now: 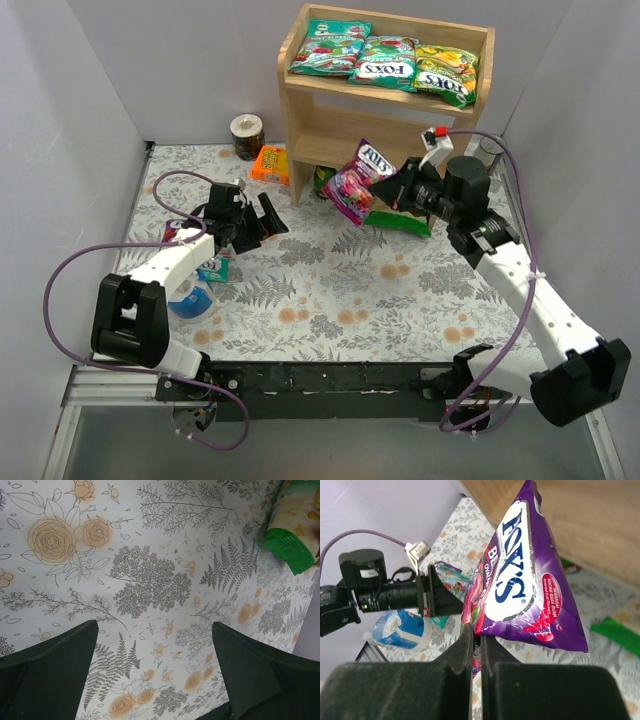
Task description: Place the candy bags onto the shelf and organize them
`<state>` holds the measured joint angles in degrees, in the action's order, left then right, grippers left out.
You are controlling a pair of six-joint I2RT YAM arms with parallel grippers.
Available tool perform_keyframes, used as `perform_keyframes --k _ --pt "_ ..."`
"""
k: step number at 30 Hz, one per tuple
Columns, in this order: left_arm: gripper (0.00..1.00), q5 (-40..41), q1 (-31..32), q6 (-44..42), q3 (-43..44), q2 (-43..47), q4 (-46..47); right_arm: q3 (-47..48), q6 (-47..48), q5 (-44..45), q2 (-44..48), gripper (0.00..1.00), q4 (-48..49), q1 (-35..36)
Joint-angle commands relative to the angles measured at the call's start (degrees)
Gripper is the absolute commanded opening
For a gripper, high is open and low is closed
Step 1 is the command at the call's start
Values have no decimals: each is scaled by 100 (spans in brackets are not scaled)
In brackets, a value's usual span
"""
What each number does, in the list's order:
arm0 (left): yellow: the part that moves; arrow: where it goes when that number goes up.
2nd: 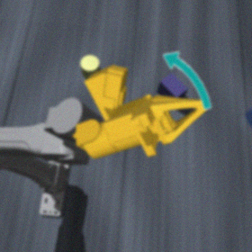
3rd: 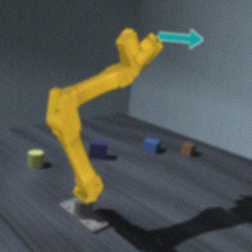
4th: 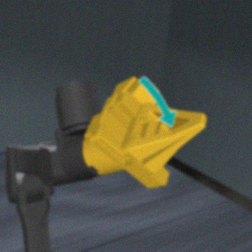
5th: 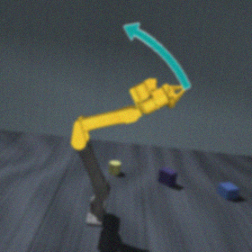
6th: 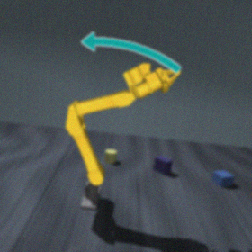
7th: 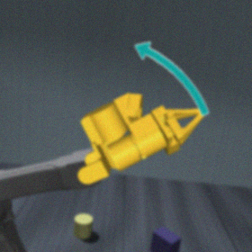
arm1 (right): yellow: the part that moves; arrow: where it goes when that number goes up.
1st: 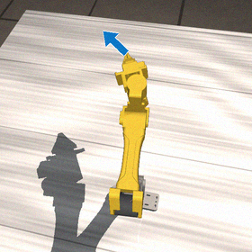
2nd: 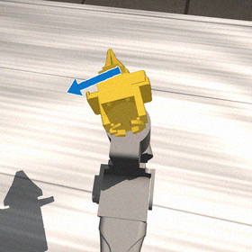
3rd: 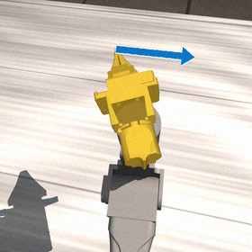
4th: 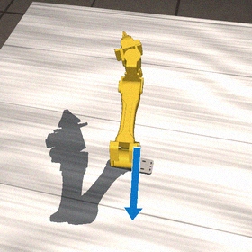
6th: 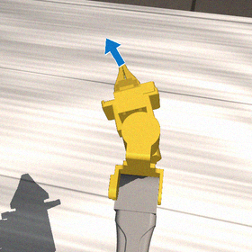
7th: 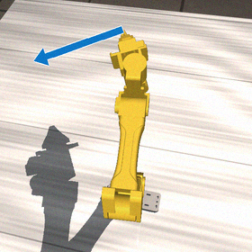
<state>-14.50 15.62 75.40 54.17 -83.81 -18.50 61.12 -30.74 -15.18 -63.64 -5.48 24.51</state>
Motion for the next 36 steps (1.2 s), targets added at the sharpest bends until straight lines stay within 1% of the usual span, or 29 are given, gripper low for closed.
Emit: perform_keyframes --k 1,2,7,11,17,22,25,26,32,36 --pt "98 193 20 -139 208 374 -233 883 639 -573 -587 1 1048 10" --pt "98 202 20 -130 199 400 -268 1084 683 -626 -850 1 1109 10" --pt "98 193 20 -69 173 532 -312 1489 719 -653 -1466 1 1689 1" --pt "98 228 20 -25 138 629 -373 1911 754 -679 -2159 1 1769 18" --pt "98 220 20 10 111 726 -409 2360 973 -258 -2846 1 1945 10" --pt "98 114 20 37 120 743 -382 2571 1053 85 -3198 1 1936 10" --pt "98 79 20 37 137 743 -382 2440 1079 234 -3252 1 1980 36" --pt "98 70 20 37 137 743 -365 2222 1131 261 -3182 1 2032 53" --pt "98 26 20 37 146 691 -303 1631 1650 981 -2769 1 2349 448" --pt "98 -9 20 45 164 629 -277 1079 1545 1253 -2549 1 2813 537"
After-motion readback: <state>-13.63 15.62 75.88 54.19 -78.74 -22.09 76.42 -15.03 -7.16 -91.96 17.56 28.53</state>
